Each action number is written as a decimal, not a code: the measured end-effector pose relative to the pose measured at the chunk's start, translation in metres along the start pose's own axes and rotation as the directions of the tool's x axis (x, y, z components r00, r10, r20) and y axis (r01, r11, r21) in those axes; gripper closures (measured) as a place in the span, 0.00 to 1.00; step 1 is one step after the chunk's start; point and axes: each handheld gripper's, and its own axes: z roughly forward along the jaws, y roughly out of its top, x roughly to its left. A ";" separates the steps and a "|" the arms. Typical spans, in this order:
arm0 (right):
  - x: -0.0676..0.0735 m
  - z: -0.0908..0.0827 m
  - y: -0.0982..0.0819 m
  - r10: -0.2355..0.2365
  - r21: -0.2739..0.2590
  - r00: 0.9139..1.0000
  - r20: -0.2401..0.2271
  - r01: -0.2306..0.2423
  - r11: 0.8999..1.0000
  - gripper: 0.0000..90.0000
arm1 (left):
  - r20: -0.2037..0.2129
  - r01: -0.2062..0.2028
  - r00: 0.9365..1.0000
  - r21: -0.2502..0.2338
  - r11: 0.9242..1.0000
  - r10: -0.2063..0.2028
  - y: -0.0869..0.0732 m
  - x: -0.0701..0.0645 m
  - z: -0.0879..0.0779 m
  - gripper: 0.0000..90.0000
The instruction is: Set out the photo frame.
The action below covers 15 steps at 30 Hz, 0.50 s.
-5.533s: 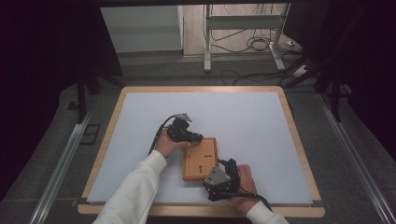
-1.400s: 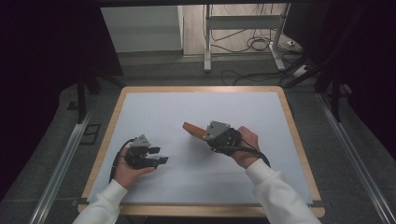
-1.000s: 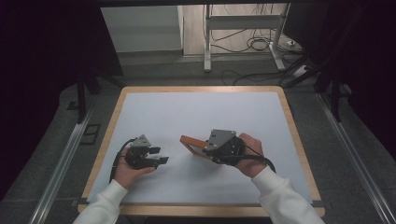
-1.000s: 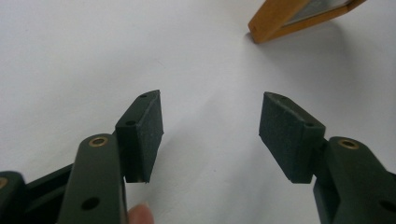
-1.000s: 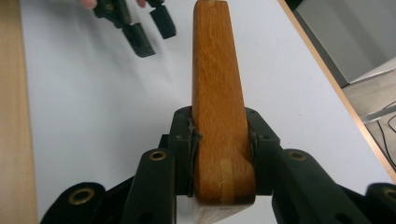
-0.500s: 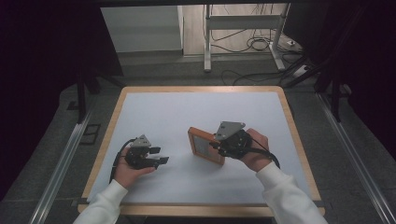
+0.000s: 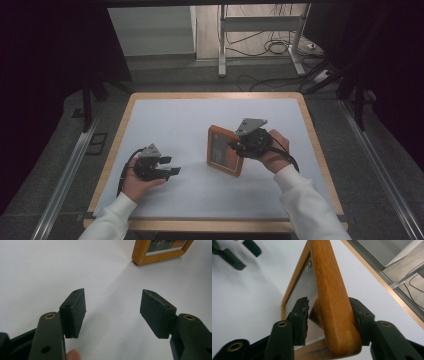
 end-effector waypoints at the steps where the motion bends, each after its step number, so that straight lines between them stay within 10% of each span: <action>1: 0.000 0.000 0.000 0.000 0.000 1.000 0.000 0.000 1.000 0.59 | 0.000 0.000 1.000 0.000 1.000 0.000 0.000 0.000 0.000 0.40; 15: -0.022 0.020 -0.008 0.107 0.002 0.994 0.024 -0.107 0.994 0.46 | -0.001 0.002 1.000 0.004 1.000 -0.002 -0.001 0.000 0.001 0.39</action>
